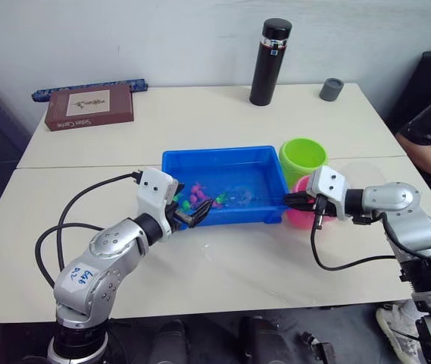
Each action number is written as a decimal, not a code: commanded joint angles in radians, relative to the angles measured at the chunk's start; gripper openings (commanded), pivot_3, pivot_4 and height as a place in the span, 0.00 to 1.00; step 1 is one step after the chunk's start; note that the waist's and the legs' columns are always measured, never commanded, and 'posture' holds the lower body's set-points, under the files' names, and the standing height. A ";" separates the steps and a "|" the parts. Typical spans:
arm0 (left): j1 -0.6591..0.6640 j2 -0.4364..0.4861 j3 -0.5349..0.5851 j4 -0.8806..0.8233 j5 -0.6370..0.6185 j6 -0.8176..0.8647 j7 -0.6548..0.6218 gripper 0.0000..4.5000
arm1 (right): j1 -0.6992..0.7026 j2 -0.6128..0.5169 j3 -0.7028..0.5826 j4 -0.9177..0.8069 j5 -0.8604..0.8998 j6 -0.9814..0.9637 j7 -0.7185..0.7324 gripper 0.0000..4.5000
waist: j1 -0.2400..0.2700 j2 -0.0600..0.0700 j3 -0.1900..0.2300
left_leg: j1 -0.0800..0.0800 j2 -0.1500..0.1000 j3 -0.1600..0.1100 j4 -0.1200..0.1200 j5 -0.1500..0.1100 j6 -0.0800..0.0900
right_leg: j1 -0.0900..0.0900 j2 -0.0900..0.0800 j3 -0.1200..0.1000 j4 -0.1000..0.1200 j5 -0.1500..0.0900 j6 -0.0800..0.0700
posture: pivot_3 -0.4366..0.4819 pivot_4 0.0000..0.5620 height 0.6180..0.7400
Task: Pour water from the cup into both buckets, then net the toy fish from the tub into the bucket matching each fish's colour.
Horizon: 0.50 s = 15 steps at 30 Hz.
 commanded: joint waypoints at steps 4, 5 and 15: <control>0.004 -0.006 0.003 -0.050 0.002 -0.018 0.008 1.00 | -0.026 -0.001 -0.009 -0.006 -0.003 -0.025 0.014 0.00 | 0.000 0.000 0.000 | 0.000 0.000 0.000 0.000 0.000 0.000 | 0.000 0.000 0.000 0.000 0.000 0.000 | 0.48 0.27 1.00; 0.004 -0.007 0.001 -0.049 0.002 -0.019 0.009 1.00 | -0.025 0.000 -0.007 -0.002 -0.004 -0.027 0.015 0.00 | 0.000 0.000 0.000 | 0.000 0.000 0.000 0.000 0.000 0.000 | 0.000 0.000 0.000 0.000 0.000 0.000 | 0.48 0.27 1.00; -0.002 -0.006 -0.003 -0.039 0.004 -0.027 0.005 1.00 | -0.101 0.012 -0.018 0.112 -0.056 -0.094 -0.025 0.00 | -0.003 0.000 0.000 | 0.001 0.000 0.001 0.000 0.000 0.000 | 0.000 0.000 0.000 0.000 0.000 0.000 | 0.48 0.27 1.00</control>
